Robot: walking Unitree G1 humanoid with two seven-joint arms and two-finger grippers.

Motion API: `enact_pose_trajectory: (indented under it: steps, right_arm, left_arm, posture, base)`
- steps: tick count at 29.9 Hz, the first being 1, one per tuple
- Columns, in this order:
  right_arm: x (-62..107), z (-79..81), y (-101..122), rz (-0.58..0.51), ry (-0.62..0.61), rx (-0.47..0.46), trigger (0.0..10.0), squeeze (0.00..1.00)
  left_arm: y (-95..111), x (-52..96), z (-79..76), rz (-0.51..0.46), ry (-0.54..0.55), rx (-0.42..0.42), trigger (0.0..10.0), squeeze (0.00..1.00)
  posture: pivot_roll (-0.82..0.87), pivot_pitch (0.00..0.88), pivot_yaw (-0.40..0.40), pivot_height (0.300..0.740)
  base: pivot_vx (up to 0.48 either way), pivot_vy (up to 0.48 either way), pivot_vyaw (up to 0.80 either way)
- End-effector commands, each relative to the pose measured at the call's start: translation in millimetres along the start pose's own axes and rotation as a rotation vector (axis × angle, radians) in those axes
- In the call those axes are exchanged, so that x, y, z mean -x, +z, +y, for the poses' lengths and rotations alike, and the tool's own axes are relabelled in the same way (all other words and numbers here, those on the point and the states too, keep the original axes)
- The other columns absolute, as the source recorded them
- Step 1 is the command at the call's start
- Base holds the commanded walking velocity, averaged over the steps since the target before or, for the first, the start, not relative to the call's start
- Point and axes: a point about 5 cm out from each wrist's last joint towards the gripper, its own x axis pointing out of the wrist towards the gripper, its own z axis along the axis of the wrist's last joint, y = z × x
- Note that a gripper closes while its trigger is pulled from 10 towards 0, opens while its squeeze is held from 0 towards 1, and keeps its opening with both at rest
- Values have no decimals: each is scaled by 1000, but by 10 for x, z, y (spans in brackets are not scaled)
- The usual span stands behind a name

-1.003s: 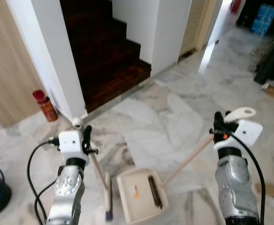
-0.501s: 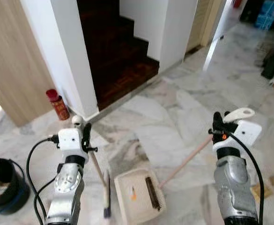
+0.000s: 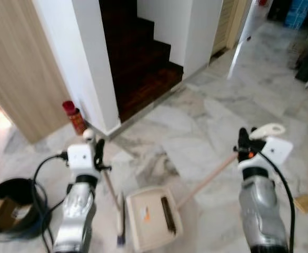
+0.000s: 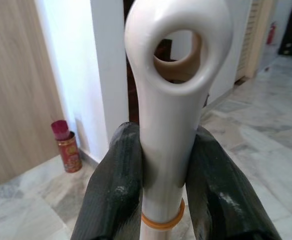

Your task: Sweep floor

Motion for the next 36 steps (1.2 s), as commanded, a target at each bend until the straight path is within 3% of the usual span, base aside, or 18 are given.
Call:
enact_pose_trajectory:
  steps: [1, 10, 14, 36]
  right_arm:
    - [-48, 51, 125, -55, 15, -5, 10000, 0]
    - [-47, 56, 125, -57, 28, 19, 10000, 0]
    - [-54, 73, 119, -54, 32, 29, 10000, 0]
    - [-72, 95, 108, -51, 40, 27, 10000, 0]
  left_arm:
    - [79, -16, 42, -34, 6, -2, 10000, 0]
    - [76, -15, 30, -32, 0, 1, 10000, 0]
    - [75, -18, 22, -32, -5, 2, 10000, 0]
    - [68, 0, -11, -30, -18, 10, 10000, 0]
  posture:
    - [-51, 0, 2, 740]
    - [-52, 0, 2, 740]
    - [-51, 0, 0, 740]
    - [-40, 0, -7, 740]
  base:
    - [0, 337, 0]
    - [0, 336, 0]
    - [0, 336, 755]
    - [0, 337, 0]
